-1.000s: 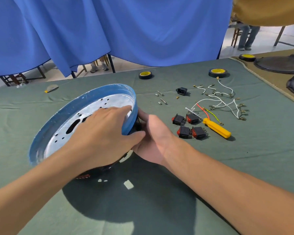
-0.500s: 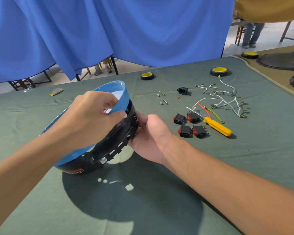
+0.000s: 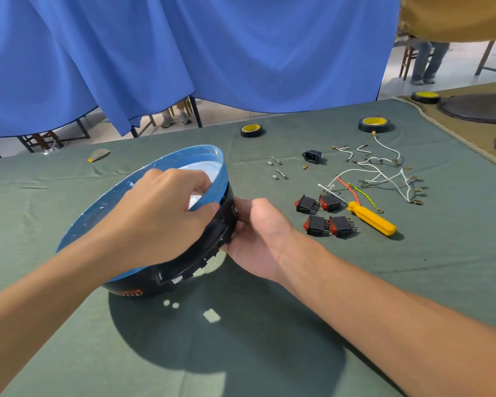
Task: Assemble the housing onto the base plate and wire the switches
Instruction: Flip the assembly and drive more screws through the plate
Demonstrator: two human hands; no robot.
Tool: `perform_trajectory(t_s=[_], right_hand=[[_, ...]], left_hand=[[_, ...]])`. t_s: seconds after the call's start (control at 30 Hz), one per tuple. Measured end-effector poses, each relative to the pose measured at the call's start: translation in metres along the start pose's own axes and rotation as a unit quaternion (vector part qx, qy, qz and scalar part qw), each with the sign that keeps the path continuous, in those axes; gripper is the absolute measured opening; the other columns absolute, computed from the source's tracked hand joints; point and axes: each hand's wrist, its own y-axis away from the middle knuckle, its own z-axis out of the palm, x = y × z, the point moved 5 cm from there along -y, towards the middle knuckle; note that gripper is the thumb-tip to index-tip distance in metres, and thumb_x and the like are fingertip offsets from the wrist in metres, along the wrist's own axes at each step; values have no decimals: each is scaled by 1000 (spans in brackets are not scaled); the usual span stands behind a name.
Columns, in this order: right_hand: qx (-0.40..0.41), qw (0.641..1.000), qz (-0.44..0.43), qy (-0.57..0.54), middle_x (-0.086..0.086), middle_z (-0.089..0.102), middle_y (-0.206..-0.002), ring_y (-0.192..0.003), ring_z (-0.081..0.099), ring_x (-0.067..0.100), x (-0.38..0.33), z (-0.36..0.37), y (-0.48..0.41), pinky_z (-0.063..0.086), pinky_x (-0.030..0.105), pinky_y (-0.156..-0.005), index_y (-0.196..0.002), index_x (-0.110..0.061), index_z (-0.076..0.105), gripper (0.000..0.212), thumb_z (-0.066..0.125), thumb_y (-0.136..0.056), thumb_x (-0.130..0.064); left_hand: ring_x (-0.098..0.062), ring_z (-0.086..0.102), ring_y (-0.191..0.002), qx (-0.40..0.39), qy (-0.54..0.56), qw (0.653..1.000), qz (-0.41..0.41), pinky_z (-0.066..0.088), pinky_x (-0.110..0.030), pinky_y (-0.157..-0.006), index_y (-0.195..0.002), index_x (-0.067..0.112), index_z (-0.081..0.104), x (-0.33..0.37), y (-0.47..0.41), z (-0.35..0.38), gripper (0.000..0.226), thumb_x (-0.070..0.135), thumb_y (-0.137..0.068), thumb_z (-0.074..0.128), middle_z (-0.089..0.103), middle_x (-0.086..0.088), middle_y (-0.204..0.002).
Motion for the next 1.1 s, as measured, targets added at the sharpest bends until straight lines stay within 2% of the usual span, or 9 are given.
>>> perform_trajectory(t_s=[0.2, 0.3, 0.37, 0.47, 0.6, 0.67, 0.8, 0.9, 1.1], right_hand=[[26, 999, 1, 23, 9, 69, -65, -49, 65, 19, 1, -2, -1, 51, 23, -47, -101, -5, 66, 33, 33, -97, -4], [47, 999, -1, 27, 9, 68, -64, -48, 64, 19, 2, -3, -3, 52, 25, -47, -99, -5, 67, 30, 36, -98, -5], [72, 997, 1, 25, 10, 68, -66, -50, 65, 20, 3, -6, -5, 53, 27, -50, -103, -5, 67, 32, 35, -98, -4], [98, 995, 2, 26, 11, 69, -72, -60, 65, 23, 4, -12, -5, 56, 32, -57, -106, -5, 66, 32, 35, -99, -4], [107, 994, 3, 40, 11, 69, -70, -65, 64, 24, 3, -13, -4, 56, 37, -66, -96, -4, 67, 27, 41, -100, -8], [109, 993, -4, 52, 12, 70, -69, -65, 66, 25, 1, -14, -4, 56, 39, -65, -92, -4, 67, 26, 42, -100, -8], [138, 986, -11, 90, 20, 70, -82, -71, 68, 30, -1, -18, 0, 57, 40, -61, -104, 0, 65, 19, 47, -97, -3], [157, 981, -7, 114, 16, 70, -70, -60, 68, 26, -5, -23, -1, 57, 36, -52, -95, -2, 66, 20, 47, -96, 0], [142, 984, 15, 111, 14, 67, -56, -58, 67, 27, -7, -22, -1, 55, 39, -50, -80, -3, 63, 25, 46, -97, 1]], left_hand=[[-31, 54, -71, 4, -75, 997, 23, 49, -42, -66, -75, 16, 55, -1, -1, 4, 20, 29, -89, 59, 58, -4, -66], [-25, 45, -57, 37, -59, 997, 21, 38, -33, -53, -66, 14, 47, -4, 0, 4, 27, 21, -88, 60, 49, -3, -55], [-20, 46, -58, 35, -48, 998, 16, 37, -34, -55, -65, 19, 46, -6, 1, 9, 27, 19, -88, 61, 53, -3, -57], [-22, 54, -69, 34, -32, 998, 31, 43, -37, -64, -82, 18, 61, -5, 3, 17, 6, 21, -87, 61, 64, -2, -72], [-27, 55, -71, 70, -24, 997, 36, 46, -39, -66, -85, 22, 60, -6, 0, 17, 17, 33, -82, 72, 67, -1, -77], [-30, 57, -76, 76, -32, 996, 31, 49, -41, -70, -84, 19, 60, -8, -4, 16, 16, 30, -82, 72, 68, -4, -78], [-32, 57, -74, 85, -32, 995, 28, 50, -40, -69, -82, 17, 61, -6, -4, 17, 14, 25, -82, 73, 66, -5, -76], [-32, 58, -77, 86, -40, 995, 29, 51, -42, -72, -88, 17, 63, -7, -1, 18, 13, 26, -83, 72, 68, -5, -82], [-21, 46, -61, 31, -79, 995, 52, 43, -36, -60, -75, 27, 47, -7, 0, 15, 26, 38, -87, 68, 53, 6, -64]])
